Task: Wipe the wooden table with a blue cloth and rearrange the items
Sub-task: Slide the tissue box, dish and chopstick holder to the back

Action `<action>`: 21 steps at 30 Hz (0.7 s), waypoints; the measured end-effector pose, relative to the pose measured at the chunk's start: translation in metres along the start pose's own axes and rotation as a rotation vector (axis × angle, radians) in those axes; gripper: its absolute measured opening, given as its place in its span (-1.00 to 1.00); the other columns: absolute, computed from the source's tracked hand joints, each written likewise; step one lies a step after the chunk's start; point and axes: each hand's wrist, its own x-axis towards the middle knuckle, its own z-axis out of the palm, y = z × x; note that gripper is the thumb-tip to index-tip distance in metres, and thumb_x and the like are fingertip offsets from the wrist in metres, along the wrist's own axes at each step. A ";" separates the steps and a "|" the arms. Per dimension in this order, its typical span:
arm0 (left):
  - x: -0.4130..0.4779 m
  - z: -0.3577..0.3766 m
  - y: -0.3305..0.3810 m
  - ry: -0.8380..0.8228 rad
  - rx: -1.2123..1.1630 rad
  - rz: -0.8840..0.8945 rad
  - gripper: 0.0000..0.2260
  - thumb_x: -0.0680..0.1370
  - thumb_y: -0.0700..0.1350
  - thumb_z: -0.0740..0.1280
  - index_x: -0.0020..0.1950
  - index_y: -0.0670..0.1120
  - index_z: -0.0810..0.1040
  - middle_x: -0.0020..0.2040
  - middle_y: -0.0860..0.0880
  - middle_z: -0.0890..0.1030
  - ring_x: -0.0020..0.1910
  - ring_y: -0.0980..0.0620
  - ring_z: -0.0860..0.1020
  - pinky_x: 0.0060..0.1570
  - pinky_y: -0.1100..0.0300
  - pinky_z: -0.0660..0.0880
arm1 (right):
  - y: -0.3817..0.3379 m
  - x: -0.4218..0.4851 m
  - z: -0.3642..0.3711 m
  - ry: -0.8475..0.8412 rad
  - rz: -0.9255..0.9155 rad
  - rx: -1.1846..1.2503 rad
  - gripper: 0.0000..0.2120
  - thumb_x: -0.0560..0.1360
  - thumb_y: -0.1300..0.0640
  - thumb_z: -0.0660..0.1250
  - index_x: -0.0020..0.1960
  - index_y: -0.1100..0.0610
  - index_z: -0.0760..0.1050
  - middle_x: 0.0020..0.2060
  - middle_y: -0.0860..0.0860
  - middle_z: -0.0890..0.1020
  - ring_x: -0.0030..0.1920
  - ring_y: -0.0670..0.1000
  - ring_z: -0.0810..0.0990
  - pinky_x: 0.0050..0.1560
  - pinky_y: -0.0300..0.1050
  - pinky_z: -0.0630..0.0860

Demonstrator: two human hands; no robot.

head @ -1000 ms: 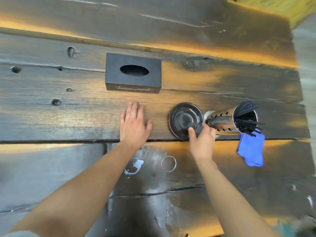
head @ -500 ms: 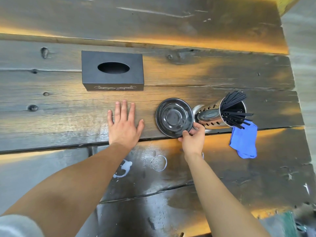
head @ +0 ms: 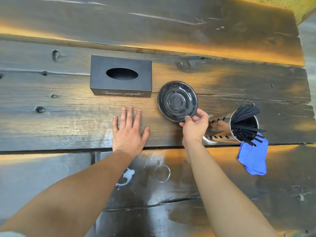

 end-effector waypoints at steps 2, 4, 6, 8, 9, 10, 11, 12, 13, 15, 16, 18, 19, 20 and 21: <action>0.000 0.002 0.000 0.017 0.006 0.002 -0.34 0.65 0.30 0.00 0.69 0.02 0.07 0.70 -0.09 0.05 0.68 -0.10 -0.12 0.59 -0.18 -0.20 | -0.010 0.009 0.018 0.010 -0.003 0.010 -0.62 0.59 0.46 0.26 0.25 0.06 0.40 -0.04 0.05 0.68 -0.17 -0.07 0.70 -0.33 -0.31 0.59; 0.000 0.003 -0.001 0.035 0.005 0.001 -0.34 0.65 0.29 0.03 0.69 0.02 0.10 0.70 -0.09 0.09 0.68 -0.11 -0.08 0.58 -0.18 -0.19 | -0.017 0.018 0.034 0.007 -0.009 -0.008 -0.62 0.58 0.45 0.26 0.25 0.05 0.40 -0.04 0.05 0.67 -0.17 -0.06 0.70 -0.32 -0.29 0.60; 0.000 0.005 -0.001 0.051 0.016 0.005 -0.35 0.65 0.29 0.04 0.68 0.02 0.12 0.69 -0.10 0.11 0.68 -0.12 -0.05 0.58 -0.18 -0.17 | -0.023 0.027 0.048 -0.003 -0.016 -0.045 -0.60 0.58 0.44 0.27 0.29 0.05 0.40 0.01 0.06 0.67 -0.10 -0.01 0.72 -0.28 -0.25 0.62; 0.000 0.006 -0.001 0.063 0.030 0.010 -0.35 0.65 0.29 0.04 0.68 0.01 0.13 0.68 -0.10 0.13 0.68 -0.13 -0.03 0.58 -0.18 -0.16 | -0.027 0.034 0.060 -0.010 -0.027 -0.063 -0.59 0.57 0.44 0.27 0.31 0.07 0.40 0.01 0.08 0.66 -0.11 0.02 0.71 -0.30 -0.24 0.62; 0.001 0.007 -0.001 0.066 0.033 0.010 -0.35 0.65 0.29 0.04 0.68 0.01 0.13 0.68 -0.10 0.13 0.68 -0.13 -0.02 0.59 -0.18 -0.15 | -0.028 0.037 0.065 -0.012 -0.033 -0.072 -0.59 0.57 0.44 0.27 0.30 0.07 0.40 -0.01 0.07 0.66 -0.15 0.01 0.70 -0.31 -0.25 0.61; 0.001 0.007 -0.001 0.067 0.035 0.009 -0.35 0.65 0.29 0.04 0.68 0.01 0.13 0.68 -0.10 0.13 0.68 -0.13 -0.02 0.59 -0.18 -0.15 | -0.028 0.039 0.070 -0.012 -0.037 -0.081 -0.60 0.57 0.45 0.27 0.28 0.06 0.41 -0.04 0.05 0.66 -0.18 -0.01 0.70 -0.33 -0.27 0.60; 0.001 0.007 -0.001 0.069 0.037 0.010 -0.35 0.65 0.29 0.03 0.68 0.01 0.13 0.68 -0.10 0.13 0.68 -0.13 -0.02 0.59 -0.18 -0.14 | -0.029 0.041 0.074 -0.011 -0.039 -0.088 -0.60 0.56 0.45 0.27 0.27 0.05 0.40 -0.07 0.03 0.65 -0.19 -0.03 0.69 -0.33 -0.29 0.60; 0.001 0.008 -0.002 0.072 0.039 0.011 -0.35 0.65 0.29 0.02 0.68 0.01 0.13 0.68 -0.10 0.13 0.68 -0.13 -0.02 0.59 -0.19 -0.14 | -0.029 0.043 0.076 -0.012 -0.039 -0.091 -0.60 0.56 0.44 0.27 0.26 0.04 0.40 -0.08 0.01 0.65 -0.19 -0.05 0.69 -0.33 -0.30 0.60; 0.001 0.008 -0.002 0.073 0.041 0.012 -0.35 0.66 0.30 0.02 0.68 0.01 0.13 0.68 -0.10 0.13 0.68 -0.13 -0.02 0.59 -0.19 -0.13 | -0.030 0.044 0.078 -0.013 -0.037 -0.095 -0.60 0.57 0.44 0.27 0.27 0.05 0.40 -0.07 0.00 0.66 -0.19 -0.07 0.69 -0.32 -0.30 0.61; 0.001 0.008 -0.002 0.075 0.044 0.013 -0.35 0.66 0.30 0.02 0.68 0.01 0.12 0.68 -0.10 0.13 0.68 -0.13 -0.02 0.59 -0.19 -0.13 | -0.030 0.046 0.079 -0.016 -0.036 -0.108 -0.60 0.57 0.43 0.29 0.30 0.06 0.40 -0.03 0.03 0.67 -0.17 -0.07 0.70 -0.29 -0.29 0.62; 0.001 0.009 -0.003 0.076 0.044 0.013 -0.35 0.65 0.30 0.02 0.68 0.01 0.12 0.68 -0.10 0.13 0.68 -0.13 -0.02 0.59 -0.19 -0.12 | -0.029 0.047 0.079 -0.015 -0.041 -0.124 -0.60 0.57 0.42 0.30 0.30 0.06 0.40 -0.03 0.04 0.68 -0.17 -0.07 0.70 -0.29 -0.29 0.63; 0.001 0.009 -0.003 0.079 0.045 0.014 -0.35 0.65 0.29 0.03 0.68 0.01 0.13 0.68 -0.10 0.13 0.68 -0.14 -0.01 0.59 -0.20 -0.10 | -0.028 0.047 0.078 -0.008 -0.061 -0.175 -0.61 0.57 0.39 0.34 0.28 0.02 0.41 -0.04 0.04 0.68 -0.18 -0.02 0.72 -0.26 -0.25 0.66; 0.001 0.009 -0.003 0.078 0.046 0.014 -0.35 0.66 0.29 0.03 0.68 0.01 0.12 0.68 -0.10 0.13 0.68 -0.14 -0.01 0.59 -0.20 -0.10 | -0.027 0.047 0.078 0.000 -0.074 -0.211 -0.62 0.57 0.36 0.37 0.26 0.01 0.42 -0.05 0.05 0.68 -0.16 0.02 0.73 -0.18 -0.17 0.70; 0.001 0.009 -0.003 0.077 0.047 0.015 -0.35 0.66 0.29 0.02 0.68 0.01 0.12 0.68 -0.10 0.13 0.68 -0.14 -0.01 0.59 -0.20 -0.10 | -0.026 0.047 0.077 0.009 -0.089 -0.251 -0.62 0.56 0.32 0.41 0.27 0.01 0.43 -0.04 0.08 0.68 -0.11 0.07 0.74 -0.06 -0.05 0.72; 0.001 0.009 -0.003 0.075 0.046 0.017 -0.35 0.66 0.29 0.02 0.68 0.01 0.12 0.68 -0.10 0.13 0.68 -0.14 -0.01 0.59 -0.20 -0.11 | -0.026 0.046 0.074 0.017 -0.099 -0.283 -0.62 0.54 0.27 0.45 0.28 0.03 0.45 -0.01 0.11 0.67 -0.06 0.11 0.74 0.05 0.06 0.70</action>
